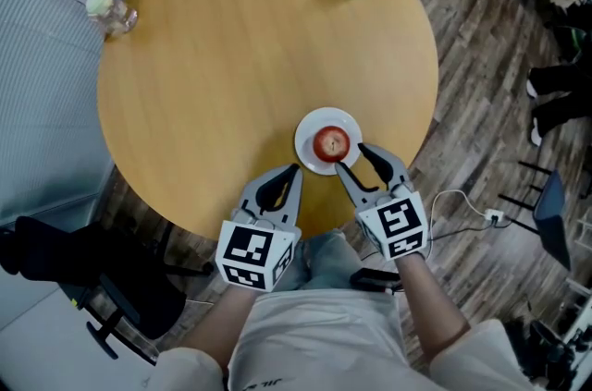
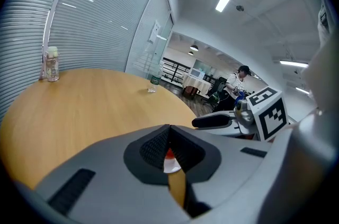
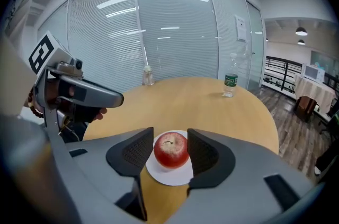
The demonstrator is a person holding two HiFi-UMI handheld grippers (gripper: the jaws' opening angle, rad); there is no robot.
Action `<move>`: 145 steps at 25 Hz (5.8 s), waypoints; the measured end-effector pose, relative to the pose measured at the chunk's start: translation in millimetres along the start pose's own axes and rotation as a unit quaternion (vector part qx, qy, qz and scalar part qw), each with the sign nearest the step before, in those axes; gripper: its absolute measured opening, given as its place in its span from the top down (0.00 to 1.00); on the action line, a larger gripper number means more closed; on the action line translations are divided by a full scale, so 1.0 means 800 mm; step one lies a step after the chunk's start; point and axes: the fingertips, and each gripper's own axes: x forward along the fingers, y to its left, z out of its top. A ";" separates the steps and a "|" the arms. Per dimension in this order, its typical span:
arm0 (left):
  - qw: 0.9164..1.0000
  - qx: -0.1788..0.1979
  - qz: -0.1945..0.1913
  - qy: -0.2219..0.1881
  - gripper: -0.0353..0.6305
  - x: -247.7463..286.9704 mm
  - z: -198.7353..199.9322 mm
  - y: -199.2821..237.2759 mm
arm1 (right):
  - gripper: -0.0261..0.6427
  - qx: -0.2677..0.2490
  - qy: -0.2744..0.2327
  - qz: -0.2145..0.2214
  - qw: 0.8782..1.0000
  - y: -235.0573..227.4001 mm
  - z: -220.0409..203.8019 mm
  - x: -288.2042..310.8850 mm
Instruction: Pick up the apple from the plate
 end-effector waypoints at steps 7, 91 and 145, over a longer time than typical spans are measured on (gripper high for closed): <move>1.000 -0.004 0.001 0.003 0.94 0.009 0.001 0.007 | 0.51 -0.012 0.031 0.015 0.999 0.004 -0.026 0.028; 0.999 0.031 0.011 -0.025 0.94 -0.067 0.022 -0.038 | 0.39 0.036 0.010 0.008 0.999 0.029 0.017 -0.045; 0.995 0.066 -0.009 -0.075 0.94 -0.108 0.059 -0.090 | 0.39 0.049 -0.075 0.013 0.996 0.050 0.086 -0.155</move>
